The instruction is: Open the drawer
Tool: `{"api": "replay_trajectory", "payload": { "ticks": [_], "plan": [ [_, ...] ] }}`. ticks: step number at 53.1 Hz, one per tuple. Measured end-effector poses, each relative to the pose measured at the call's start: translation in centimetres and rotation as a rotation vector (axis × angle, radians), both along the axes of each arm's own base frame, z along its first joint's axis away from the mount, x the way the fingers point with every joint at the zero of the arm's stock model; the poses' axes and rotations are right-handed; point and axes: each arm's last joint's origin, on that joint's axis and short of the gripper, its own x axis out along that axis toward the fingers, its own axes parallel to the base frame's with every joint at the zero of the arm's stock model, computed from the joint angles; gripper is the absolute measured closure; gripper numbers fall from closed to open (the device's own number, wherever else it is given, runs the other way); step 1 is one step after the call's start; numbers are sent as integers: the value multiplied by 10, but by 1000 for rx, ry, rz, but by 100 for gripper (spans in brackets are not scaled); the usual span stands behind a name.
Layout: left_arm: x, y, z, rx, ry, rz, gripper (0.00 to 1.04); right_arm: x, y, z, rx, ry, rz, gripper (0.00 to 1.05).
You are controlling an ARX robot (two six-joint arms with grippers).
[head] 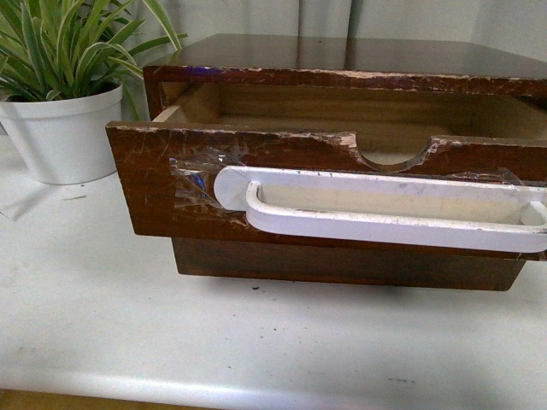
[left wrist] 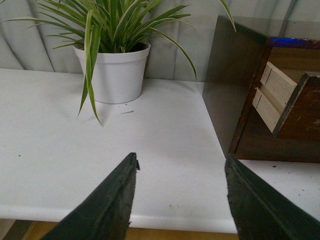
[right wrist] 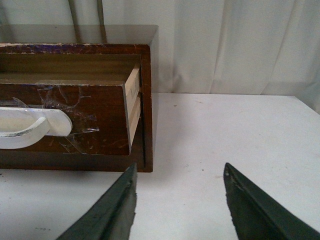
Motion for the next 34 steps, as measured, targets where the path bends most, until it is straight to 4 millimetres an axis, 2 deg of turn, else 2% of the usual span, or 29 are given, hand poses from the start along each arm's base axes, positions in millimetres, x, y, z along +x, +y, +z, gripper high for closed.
{"api": "replay_trajectory", "payload": {
  "ticks": [6,9,12,14,18,34],
  "plan": [
    [0,0,0,0,0,0,31,0,0,0,0,0,0,34],
    [0,0,0,0,0,0,19,0,0,0,0,0,0,20],
    [0,0,0,0,0,0,8,0,0,0,0,0,0,11],
    [0,0,0,0,0,0,5,0,0,0,1,0,0,7],
    [0,0,0,1,0,0,7,0,0,0,2,0,0,10],
    [0,0,0,1,0,0,6,0,0,0,2,0,0,9]
  ]
}}
